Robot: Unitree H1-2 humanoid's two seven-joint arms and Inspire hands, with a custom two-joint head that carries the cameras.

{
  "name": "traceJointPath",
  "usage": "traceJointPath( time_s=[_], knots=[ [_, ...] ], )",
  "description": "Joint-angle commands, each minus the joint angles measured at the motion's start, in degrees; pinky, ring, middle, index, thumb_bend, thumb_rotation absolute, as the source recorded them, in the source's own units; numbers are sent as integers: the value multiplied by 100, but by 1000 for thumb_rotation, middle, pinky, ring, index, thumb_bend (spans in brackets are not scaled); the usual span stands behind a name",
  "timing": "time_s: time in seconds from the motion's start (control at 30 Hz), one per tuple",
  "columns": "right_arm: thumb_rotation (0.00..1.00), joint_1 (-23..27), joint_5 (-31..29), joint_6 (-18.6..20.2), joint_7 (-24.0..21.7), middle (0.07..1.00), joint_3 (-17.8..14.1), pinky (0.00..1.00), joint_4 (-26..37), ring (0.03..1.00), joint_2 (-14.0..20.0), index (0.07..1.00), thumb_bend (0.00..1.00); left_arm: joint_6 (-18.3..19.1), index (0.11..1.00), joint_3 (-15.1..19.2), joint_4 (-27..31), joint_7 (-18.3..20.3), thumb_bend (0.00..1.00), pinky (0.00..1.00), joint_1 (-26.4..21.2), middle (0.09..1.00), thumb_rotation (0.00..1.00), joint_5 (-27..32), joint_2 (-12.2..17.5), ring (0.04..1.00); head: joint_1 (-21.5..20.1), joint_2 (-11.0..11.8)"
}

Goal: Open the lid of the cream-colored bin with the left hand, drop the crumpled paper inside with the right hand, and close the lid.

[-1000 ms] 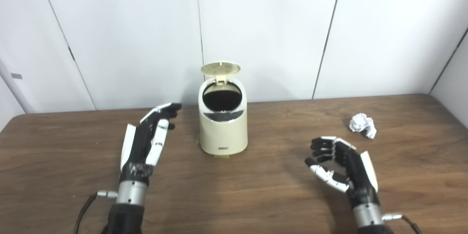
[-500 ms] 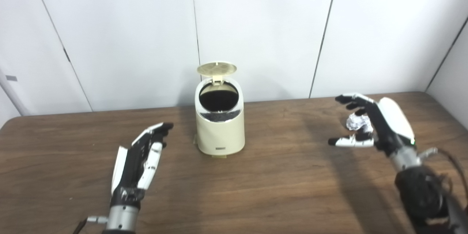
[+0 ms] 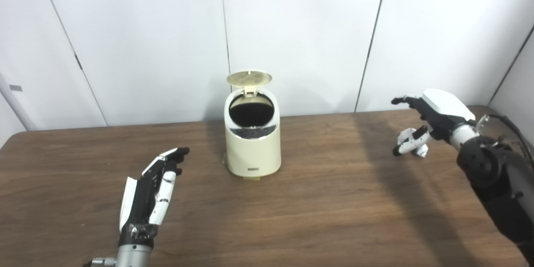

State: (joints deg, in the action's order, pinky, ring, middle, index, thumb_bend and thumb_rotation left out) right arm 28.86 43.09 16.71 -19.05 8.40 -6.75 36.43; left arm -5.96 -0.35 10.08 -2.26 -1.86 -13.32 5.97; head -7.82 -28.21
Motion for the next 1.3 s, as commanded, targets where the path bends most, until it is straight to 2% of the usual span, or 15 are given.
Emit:
traceJointPath(
  time_s=[0.0, 0.2, 0.33, 0.4, 0.6, 0.8, 1.0, 1.1, 1.27],
  knots=[
    [179, 410, 135, 128, -94, 890, 50, 670, -41, 853, 191, 846, 948, -230, 790, 21, 60, -73, 359, 734, -55, 813, 942, 0, 3, 809, -6, -3],
    [188, 799, 285, 322, -276, 915, 377, 669, -717, 865, 223, 851, 917, -181, 792, 40, 114, -65, 348, 747, 88, 810, 946, 66, -38, 815, 37, -34],
    [211, 1022, 337, 162, -160, 901, 579, 624, -1304, 837, 271, 841, 927, -76, 791, 59, 200, -98, 338, 745, 181, 807, 955, -7, -91, 811, 74, -48],
    [216, 1070, 324, 112, -85, 888, 623, 635, -1479, 830, 279, 838, 927, -72, 788, 73, 208, -117, 334, 741, 207, 803, 957, -46, -110, 806, 75, -55],
    [207, 1082, 186, 152, -172, 895, 608, 649, -1593, 829, 259, 845, 896, -65, 788, 124, 218, -180, 333, 739, 248, 800, 974, -134, -180, 799, 55, -60],
    [187, 1105, -50, 149, -275, 920, 587, 693, -1797, 867, 257, 845, 883, -73, 793, 145, 222, -173, 334, 741, 264, 807, 992, -144, -187, 805, 48, -83],
    [170, 1169, -229, -129, -227, 881, 622, 655, -2066, 804, 302, 835, 877, -103, 790, 149, 201, -197, 330, 745, 254, 804, 976, -107, -202, 802, 53, -88],
    [117, 1187, -348, -300, -151, 867, 594, 637, -2257, 771, 307, 827, 873, -82, 788, 139, 208, -203, 332, 739, 256, 802, 975, -114, -205, 801, 60, -94],
    [103, 1216, -331, -371, -184, 887, 708, 713, -2401, 836, 337, 806, 861, -77, 789, 131, 229, -218, 332, 737, 259, 804, 982, -156, -211, 801, 76, -97]
  ],
)
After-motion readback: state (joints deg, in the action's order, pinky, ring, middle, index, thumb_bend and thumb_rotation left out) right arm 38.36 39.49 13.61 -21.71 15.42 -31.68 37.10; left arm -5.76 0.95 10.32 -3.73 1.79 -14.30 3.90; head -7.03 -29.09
